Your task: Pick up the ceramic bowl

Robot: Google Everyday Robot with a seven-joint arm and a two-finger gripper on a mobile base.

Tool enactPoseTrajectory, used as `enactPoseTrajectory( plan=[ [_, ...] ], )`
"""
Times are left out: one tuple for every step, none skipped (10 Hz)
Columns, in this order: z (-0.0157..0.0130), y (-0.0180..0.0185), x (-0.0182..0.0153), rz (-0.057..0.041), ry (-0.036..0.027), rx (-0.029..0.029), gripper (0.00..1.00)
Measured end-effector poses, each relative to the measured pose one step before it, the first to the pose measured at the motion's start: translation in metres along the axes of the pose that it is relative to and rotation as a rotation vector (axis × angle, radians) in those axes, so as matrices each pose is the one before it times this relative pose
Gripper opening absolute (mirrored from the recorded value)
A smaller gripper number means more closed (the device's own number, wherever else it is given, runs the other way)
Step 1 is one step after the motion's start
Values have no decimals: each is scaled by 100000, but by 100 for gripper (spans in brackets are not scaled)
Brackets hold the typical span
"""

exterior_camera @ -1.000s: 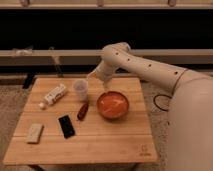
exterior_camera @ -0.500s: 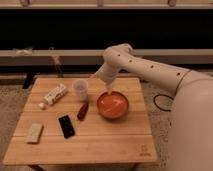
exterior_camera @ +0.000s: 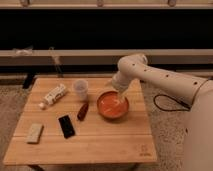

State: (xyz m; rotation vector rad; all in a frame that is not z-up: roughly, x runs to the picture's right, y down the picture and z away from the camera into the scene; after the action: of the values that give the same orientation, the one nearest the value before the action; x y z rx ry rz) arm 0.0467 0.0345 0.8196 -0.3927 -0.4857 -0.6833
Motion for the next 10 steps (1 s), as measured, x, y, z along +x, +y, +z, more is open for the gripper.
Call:
enactPoseTrajectory(
  plan=[
    [906, 678, -112, 1474, -1127, -1111, 80],
    [329, 647, 126, 1861, -593, -715, 80],
    [99, 953, 213, 2117, -516, -908, 80],
    [20, 1104, 255, 2235, -298, -811, 80],
    [-310, 1017, 343, 2088, 79, -48, 80],
    [-438, 1467, 460, 2679, -89, -222, 80],
    [47, 1205, -48, 1612, -706, -1588, 80],
    [597, 642, -197, 282, -848, -1590, 80],
    [873, 378, -294, -82, -1063, -1370, 80],
    [1082, 617, -34, 552, -1085, -1182, 80]
  ],
)
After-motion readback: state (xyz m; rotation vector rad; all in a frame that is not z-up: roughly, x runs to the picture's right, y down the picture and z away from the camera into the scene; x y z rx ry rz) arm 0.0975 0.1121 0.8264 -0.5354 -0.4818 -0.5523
